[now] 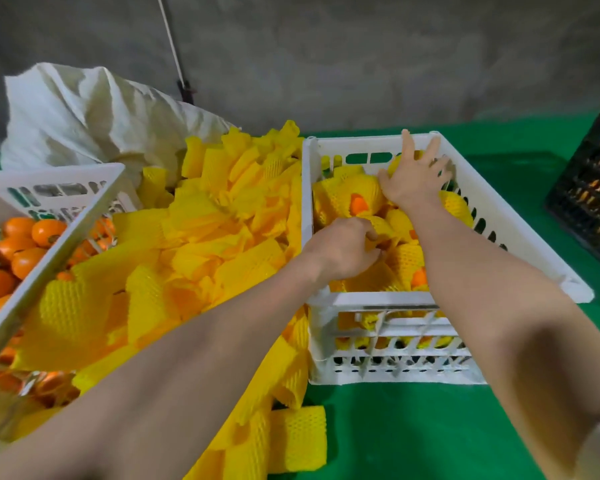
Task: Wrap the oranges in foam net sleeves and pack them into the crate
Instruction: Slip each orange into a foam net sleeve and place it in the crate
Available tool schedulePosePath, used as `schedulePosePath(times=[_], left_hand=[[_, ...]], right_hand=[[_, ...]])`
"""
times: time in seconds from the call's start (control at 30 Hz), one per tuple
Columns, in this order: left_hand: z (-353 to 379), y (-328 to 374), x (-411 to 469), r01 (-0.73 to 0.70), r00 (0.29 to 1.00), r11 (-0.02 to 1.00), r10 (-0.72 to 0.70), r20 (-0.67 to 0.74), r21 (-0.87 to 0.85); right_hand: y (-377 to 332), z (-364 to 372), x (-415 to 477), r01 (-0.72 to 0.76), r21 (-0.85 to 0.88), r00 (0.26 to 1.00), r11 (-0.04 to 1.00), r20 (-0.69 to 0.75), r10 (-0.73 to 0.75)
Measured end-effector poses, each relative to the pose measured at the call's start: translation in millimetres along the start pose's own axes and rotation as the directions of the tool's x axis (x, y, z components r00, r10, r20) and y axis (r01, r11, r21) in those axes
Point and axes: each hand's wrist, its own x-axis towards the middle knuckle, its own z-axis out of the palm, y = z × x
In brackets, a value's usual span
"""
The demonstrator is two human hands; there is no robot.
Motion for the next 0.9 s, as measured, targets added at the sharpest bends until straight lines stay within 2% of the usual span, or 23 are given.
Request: schedulePosePath(times=[0.13, 0.23, 0.3, 0.4, 0.5, 0.6, 0.7, 0.8, 0.83, 0.9], left_hand=[[-4, 0, -4, 0.0, 0.996, 0.996, -0.009, -0.088, -0.092], [-8, 0, -11, -0.039, 0.972, 0.978, -0.01, -0.233, -0.205], [-12, -1, -18, -0.06, 0.95, 0.963, -0.026, -0.31, -0.264], [-24, -9, -34, -0.057, 0.945, 0.928, -0.068, -0.319, -0.369], [-52, -32, -61, -0.046, 0.949, 0.867, -0.117, -0.293, -0.496], [-87, -63, -94, 0.002, 0.934, 0.795, -0.218, -0.282, -0.607], [-113, -93, -127, 0.09, 0.905, 0.763, -0.332, -0.268, -0.64], [-129, -119, -158, 0.143, 0.871, 0.749, -0.406, -0.278, -0.647], [-133, -126, -168, 0.15, 0.854, 0.744, -0.429, -0.293, -0.652], [-139, -139, -187, 0.171, 0.826, 0.736, -0.47, -0.313, -0.655]], right_hand=[[-9, -3, -10, 0.139, -0.135, 0.984, 0.981, -0.092, -0.152], [-20, -8, -21, 0.228, -0.116, 0.965, 0.967, -0.109, -0.24], [-33, -16, -33, 0.345, -0.05, 0.929, 0.937, -0.122, -0.349], [-54, -26, -61, 0.523, 0.091, 0.85, 0.847, -0.127, -0.512], [-70, -38, -97, 0.58, 0.24, 0.814, 0.779, -0.138, -0.564], [-89, -51, -140, 0.623, 0.42, 0.77, 0.66, -0.184, -0.611], [-117, -49, -189, 0.655, 0.511, 0.671, 0.556, -0.057, -0.739], [-147, -20, -228, 0.693, 0.428, 0.538, 0.58, 0.228, -0.811], [-158, -8, -237, 0.681, 0.398, 0.529, 0.614, 0.312, -0.789], [-180, 15, -253, 0.604, 0.353, 0.579, 0.715, 0.423, -0.698]])
